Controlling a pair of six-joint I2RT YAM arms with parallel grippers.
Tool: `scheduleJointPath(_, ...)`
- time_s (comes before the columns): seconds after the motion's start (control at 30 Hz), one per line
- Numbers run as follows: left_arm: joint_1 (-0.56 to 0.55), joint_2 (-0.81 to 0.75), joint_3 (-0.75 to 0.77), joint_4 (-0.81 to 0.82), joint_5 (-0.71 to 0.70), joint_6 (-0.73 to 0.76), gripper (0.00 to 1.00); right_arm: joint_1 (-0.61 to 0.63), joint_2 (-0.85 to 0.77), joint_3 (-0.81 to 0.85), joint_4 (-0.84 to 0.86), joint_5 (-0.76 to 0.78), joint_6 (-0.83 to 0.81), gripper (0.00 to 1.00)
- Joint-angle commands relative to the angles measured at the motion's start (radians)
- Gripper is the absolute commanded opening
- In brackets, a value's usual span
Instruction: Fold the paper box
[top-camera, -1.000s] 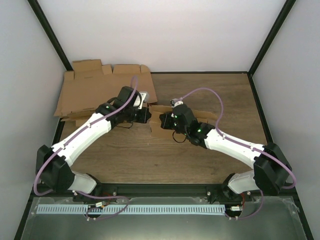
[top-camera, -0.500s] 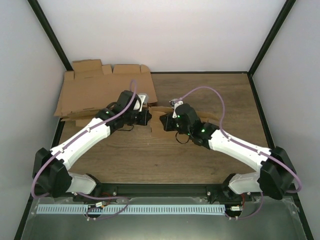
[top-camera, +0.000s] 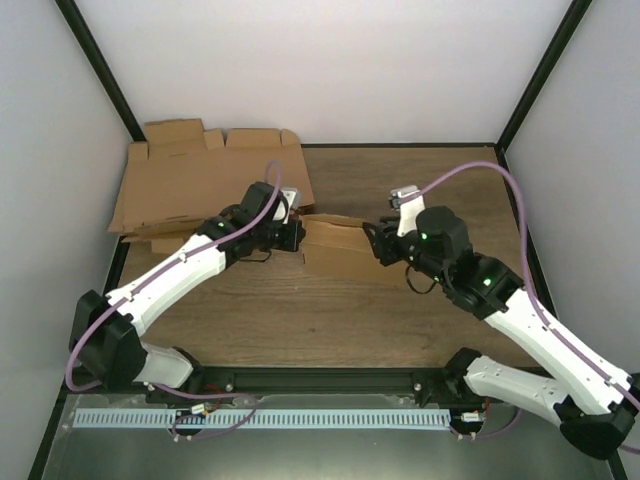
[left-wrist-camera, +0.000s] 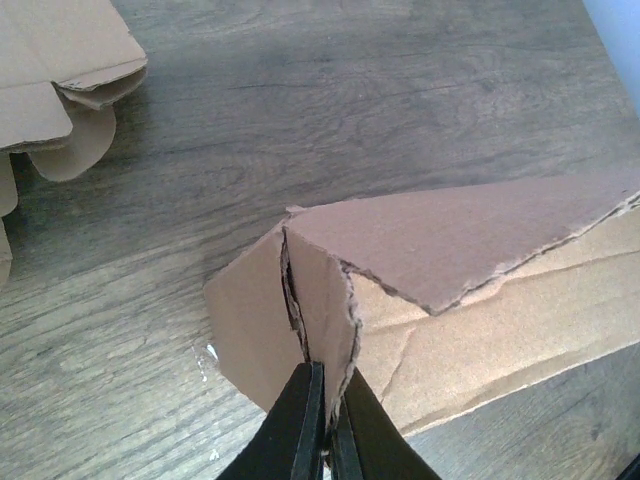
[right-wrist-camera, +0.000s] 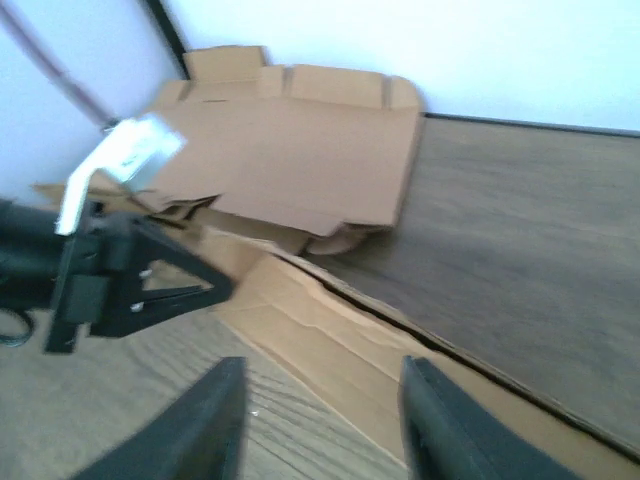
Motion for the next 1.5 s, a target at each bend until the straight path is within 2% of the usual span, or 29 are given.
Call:
scheduleJointPath(0.0, -0.03, 0.049, -0.016, -0.113, -0.027, -0.004, 0.04, -0.035, -0.037, 0.064, -0.236, 0.207, -0.057, 0.53)
scheduleJointPath(0.07, -0.031, 0.047, -0.003, -0.118, -0.036, -0.003, 0.04, -0.047, -0.033, 0.079, -0.285, 0.251, -0.055, 0.6)
scheduleJointPath(0.27, -0.031, 0.063, 0.07, -0.164, -0.079, 0.018, 0.04, -0.068, -0.041, 0.08, -0.345, 0.259, -0.042, 0.67)
scheduleJointPath(0.4, -0.031, 0.061, 0.09, -0.173, -0.094, 0.027, 0.04, -0.084, -0.057, 0.082, -0.391, 0.313, -0.051, 0.83)
scheduleJointPath(0.43, -0.031, 0.061, 0.09, -0.174, -0.096, 0.028, 0.04, -0.096, -0.055, 0.083, -0.402, 0.338, -0.05, 0.84)
scheduleJointPath(0.57, -0.031, 0.062, 0.089, -0.174, -0.1, 0.033, 0.04, -0.202, -0.039, 0.086, -0.384, 0.252, -0.115, 0.78)
scheduleJointPath(0.67, -0.031, 0.062, 0.087, -0.173, -0.103, 0.035, 0.04, -0.29, 0.0, 0.103, -0.384, 0.072, -0.184, 0.75)
scheduleJointPath(0.8, -0.031, 0.059, 0.085, -0.173, -0.109, 0.039, 0.04, -0.304, 0.049, 0.129, -0.405, 0.01, -0.217, 0.68)
scheduleJointPath(1.0, -0.031, 0.057, 0.099, -0.175, -0.11, 0.049, 0.04, -0.304, 0.122, 0.125, -0.398, -0.025, -0.246, 0.66)
scheduleJointPath(1.1, -0.031, 0.057, 0.107, -0.181, -0.117, 0.053, 0.04, -0.304, 0.142, 0.13, -0.398, -0.029, -0.255, 0.58)
scheduleJointPath(1.27, -0.031, 0.044, 0.125, -0.21, -0.156, 0.056, 0.04, -0.303, 0.157, 0.139, -0.402, -0.077, -0.243, 0.35)
scheduleJointPath(1.47, -0.03, -0.019, 0.11, -0.234, -0.23, 0.05, 0.04, -0.303, 0.18, 0.135, -0.339, -0.234, -0.178, 0.28)
